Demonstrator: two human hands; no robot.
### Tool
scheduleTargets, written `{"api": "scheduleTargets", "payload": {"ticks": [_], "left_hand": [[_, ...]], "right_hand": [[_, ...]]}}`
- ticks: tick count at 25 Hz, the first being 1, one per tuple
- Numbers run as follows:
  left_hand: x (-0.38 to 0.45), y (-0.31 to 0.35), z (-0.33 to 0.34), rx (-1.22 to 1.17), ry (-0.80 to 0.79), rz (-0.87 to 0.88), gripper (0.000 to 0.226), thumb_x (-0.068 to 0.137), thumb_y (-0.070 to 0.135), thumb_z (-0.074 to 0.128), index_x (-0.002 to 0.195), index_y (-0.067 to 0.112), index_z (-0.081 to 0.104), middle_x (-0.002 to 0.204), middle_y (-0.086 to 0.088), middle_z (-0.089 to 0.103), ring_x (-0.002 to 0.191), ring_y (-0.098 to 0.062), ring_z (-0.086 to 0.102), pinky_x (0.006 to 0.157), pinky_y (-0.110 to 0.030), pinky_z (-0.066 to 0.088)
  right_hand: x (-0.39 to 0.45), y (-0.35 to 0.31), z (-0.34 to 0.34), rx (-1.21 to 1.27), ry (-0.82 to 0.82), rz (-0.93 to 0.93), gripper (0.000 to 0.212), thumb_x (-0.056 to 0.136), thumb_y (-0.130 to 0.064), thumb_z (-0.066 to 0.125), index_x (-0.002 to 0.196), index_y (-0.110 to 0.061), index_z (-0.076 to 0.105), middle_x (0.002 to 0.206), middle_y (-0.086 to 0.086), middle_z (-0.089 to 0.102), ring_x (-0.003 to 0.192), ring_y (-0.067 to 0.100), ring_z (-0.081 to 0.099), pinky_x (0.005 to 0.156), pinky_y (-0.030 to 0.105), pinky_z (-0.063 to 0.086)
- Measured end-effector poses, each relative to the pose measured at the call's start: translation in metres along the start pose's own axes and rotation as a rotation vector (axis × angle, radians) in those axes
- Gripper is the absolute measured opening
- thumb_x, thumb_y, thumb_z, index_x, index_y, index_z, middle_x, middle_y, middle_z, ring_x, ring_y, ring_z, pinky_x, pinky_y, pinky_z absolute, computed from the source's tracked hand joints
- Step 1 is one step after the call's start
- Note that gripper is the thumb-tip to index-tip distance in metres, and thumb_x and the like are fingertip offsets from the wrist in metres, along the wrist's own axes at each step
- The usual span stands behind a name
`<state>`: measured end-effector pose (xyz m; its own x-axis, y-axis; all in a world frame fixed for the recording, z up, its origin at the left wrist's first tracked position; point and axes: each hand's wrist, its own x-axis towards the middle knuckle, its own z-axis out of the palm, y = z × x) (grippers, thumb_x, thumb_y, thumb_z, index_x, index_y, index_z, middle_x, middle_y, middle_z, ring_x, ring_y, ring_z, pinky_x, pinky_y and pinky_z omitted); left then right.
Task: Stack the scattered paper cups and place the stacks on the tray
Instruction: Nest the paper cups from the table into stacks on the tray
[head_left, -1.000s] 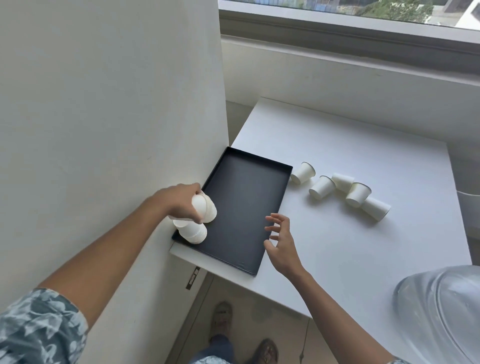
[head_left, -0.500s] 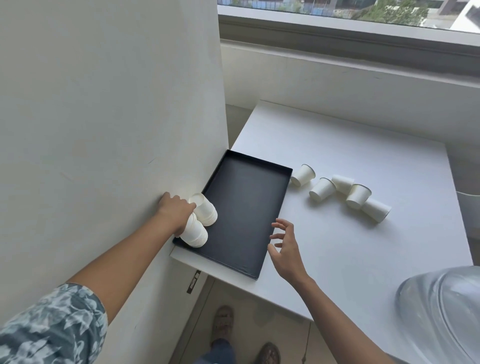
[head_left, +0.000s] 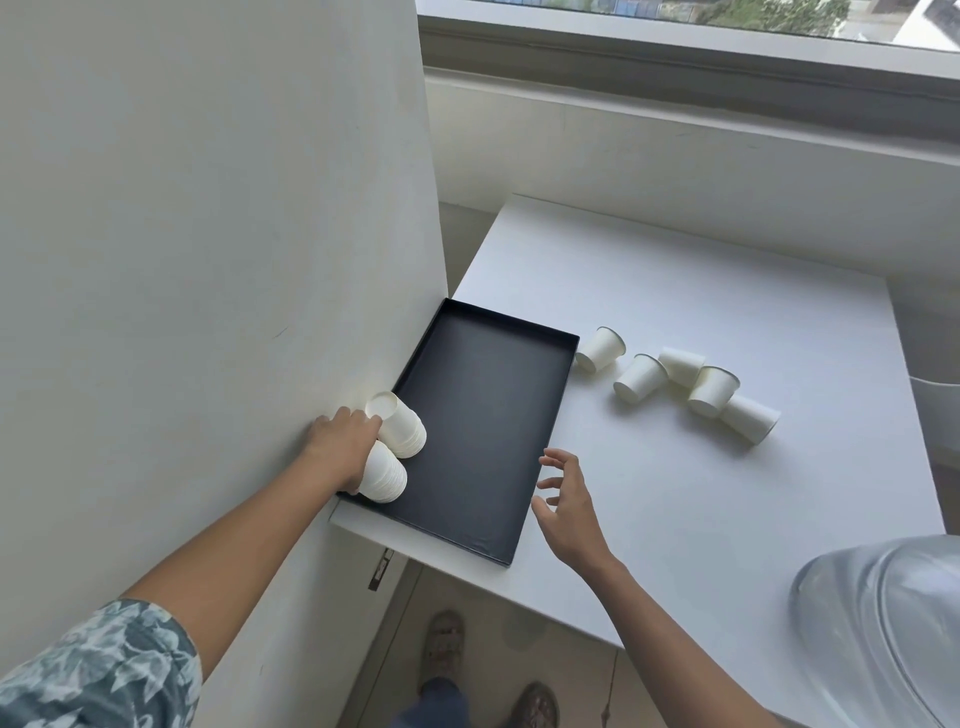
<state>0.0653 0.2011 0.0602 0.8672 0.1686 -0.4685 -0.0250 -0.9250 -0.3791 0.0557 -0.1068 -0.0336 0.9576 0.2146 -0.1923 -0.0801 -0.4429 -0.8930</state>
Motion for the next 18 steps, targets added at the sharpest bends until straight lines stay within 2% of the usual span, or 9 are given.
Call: {"api": "scheduleTargets", "payload": {"ticks": [3, 5, 9, 13, 18], "left_hand": [[0.002, 0.007, -0.005, -0.081, 0.123, -0.121, 0.096, 0.057, 0.077, 0.075, 0.127, 0.021, 0.040, 0.124, 0.000, 0.048, 0.117, -0.019, 0.047, 0.090, -0.032, 0.041], [0.008, 0.015, -0.012, -0.138, 0.261, -0.146, 0.096, 0.057, 0.088, 0.063, 0.121, 0.020, 0.044, 0.116, 0.000, 0.050, 0.108, -0.020, 0.048, 0.085, -0.033, 0.042], [0.023, 0.036, -0.022, -0.253, 0.427, -0.111, 0.077, 0.075, 0.083, 0.051, 0.115, 0.017, 0.049, 0.111, -0.001, 0.052, 0.103, -0.022, 0.051, 0.080, -0.034, 0.043], [0.037, 0.062, -0.028, -0.320, 0.405, -0.069, 0.068, 0.083, 0.076, 0.049, 0.115, 0.016, 0.048, 0.113, -0.002, 0.053, 0.106, -0.023, 0.052, 0.082, -0.036, 0.045], [0.047, 0.089, -0.036, -0.409, 0.344, -0.018, 0.062, 0.088, 0.071, 0.048, 0.117, 0.017, 0.048, 0.116, -0.001, 0.053, 0.109, -0.023, 0.051, 0.086, -0.037, 0.044]], "right_hand": [[0.012, 0.008, -0.008, -0.027, -0.005, 0.021, 0.053, 0.091, -0.007, 0.059, 0.132, -0.033, 0.038, 0.132, -0.012, 0.047, 0.107, 0.005, 0.057, 0.089, 0.026, 0.047], [0.026, 0.014, -0.020, -0.063, 0.032, 0.041, 0.053, 0.090, -0.004, 0.059, 0.135, -0.024, 0.040, 0.133, -0.007, 0.048, 0.106, 0.010, 0.057, 0.090, 0.027, 0.045], [0.064, 0.021, -0.055, -0.158, 0.160, 0.076, 0.053, 0.087, 0.000, 0.063, 0.135, -0.011, 0.043, 0.134, 0.004, 0.049, 0.111, 0.024, 0.055, 0.091, 0.030, 0.043], [0.111, 0.023, -0.096, -0.324, 0.252, 0.117, 0.058, 0.086, -0.009, 0.069, 0.137, -0.007, 0.043, 0.138, 0.009, 0.047, 0.125, 0.030, 0.047, 0.104, 0.042, 0.043], [0.164, 0.017, -0.128, -0.583, 0.301, 0.193, 0.076, 0.083, -0.028, 0.076, 0.146, -0.011, 0.036, 0.145, 0.013, 0.040, 0.136, 0.035, 0.037, 0.111, 0.047, 0.034]]}}
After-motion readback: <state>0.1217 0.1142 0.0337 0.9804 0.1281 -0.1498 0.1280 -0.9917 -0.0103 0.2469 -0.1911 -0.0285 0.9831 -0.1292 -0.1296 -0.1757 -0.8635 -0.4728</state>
